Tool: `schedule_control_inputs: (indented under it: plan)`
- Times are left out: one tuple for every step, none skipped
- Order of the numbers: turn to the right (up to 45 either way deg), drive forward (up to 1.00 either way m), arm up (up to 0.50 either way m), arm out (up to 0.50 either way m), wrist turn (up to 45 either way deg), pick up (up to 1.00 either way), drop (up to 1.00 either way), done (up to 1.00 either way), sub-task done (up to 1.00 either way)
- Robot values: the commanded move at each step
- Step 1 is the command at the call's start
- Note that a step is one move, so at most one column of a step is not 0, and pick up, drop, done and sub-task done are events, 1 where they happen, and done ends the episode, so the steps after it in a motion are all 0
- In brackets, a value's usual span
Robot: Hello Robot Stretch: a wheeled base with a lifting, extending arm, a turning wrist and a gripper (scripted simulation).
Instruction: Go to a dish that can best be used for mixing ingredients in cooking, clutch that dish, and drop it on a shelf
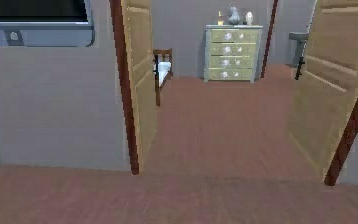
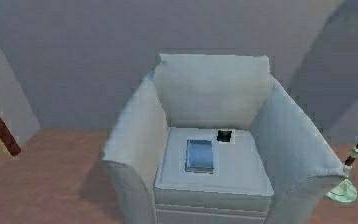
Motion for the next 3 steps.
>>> schedule_control_inputs:
  plan:
    - [0.0, 0.50, 0.00, 0.00, 0.0, 0.00, 0.00, 0.00, 0.00]
    - [45.0, 0.00, 0.00, 0.00, 0.0, 0.00, 0.00, 0.00, 0.00]
    - [18.0, 0.00, 0.00, 0.00, 0.0, 0.00, 0.00, 0.00, 0.00]
